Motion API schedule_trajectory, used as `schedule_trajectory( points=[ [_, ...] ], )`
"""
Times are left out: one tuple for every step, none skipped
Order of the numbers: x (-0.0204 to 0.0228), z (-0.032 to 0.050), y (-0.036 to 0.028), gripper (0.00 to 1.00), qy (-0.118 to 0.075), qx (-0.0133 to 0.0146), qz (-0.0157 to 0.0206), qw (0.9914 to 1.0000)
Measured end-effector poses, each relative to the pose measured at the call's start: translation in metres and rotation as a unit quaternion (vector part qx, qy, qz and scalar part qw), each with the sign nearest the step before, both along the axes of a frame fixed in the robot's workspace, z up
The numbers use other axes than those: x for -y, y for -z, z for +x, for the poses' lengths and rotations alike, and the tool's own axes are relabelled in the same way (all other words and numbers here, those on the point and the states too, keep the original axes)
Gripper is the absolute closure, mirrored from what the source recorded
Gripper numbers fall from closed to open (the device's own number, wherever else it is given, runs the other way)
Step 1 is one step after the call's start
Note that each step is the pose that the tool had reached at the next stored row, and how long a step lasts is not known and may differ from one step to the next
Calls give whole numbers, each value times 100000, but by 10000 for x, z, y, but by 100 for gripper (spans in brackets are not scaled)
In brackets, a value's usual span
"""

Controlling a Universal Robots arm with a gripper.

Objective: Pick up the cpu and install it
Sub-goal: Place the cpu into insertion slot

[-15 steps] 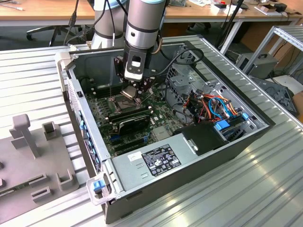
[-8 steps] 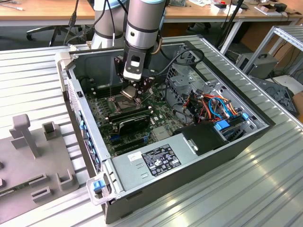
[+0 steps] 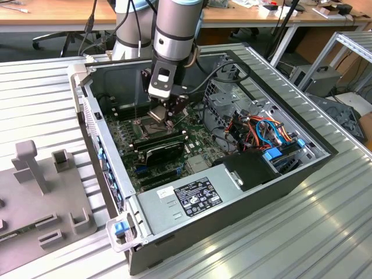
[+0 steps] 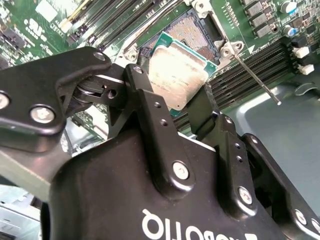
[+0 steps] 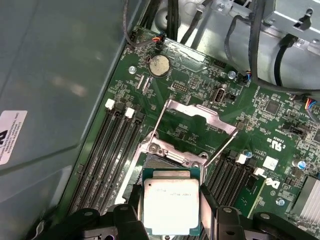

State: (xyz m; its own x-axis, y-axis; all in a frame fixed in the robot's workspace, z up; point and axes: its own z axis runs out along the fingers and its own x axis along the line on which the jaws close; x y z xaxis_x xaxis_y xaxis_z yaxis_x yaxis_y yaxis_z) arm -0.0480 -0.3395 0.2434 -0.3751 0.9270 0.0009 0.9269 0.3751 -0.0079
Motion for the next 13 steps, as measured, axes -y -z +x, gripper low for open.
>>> schedule_trajectory(
  points=[
    [0, 0, 7, 45, 1042, -6, -200, 99994],
    [0, 0, 13, 45, 1734, -3, -354, 99984],
    [0, 0, 18, 45, 2218, -5, -444, 99974],
    [0, 0, 25, 45, 2965, -10, -544, 99955],
    [0, 0, 30, 45, 3505, -11, -608, 99937],
    [0, 0, 39, 45, 4755, -13, -669, 99885],
    [0, 0, 44, 45, 5437, -15, -696, 99850],
    [0, 0, 50, 45, 6350, -19, -721, 99796],
    [0, 0, 56, 45, 7219, -26, -719, 99736],
    [0, 0, 62, 45, 7984, -32, -717, 99678],
    [0, 0, 82, 45, 9837, -46, -718, 99512],
    [0, 0, 93, 45, 10773, -52, -714, 99415],
    [0, 0, 101, 45, 11467, -60, -718, 99338]
  ],
)
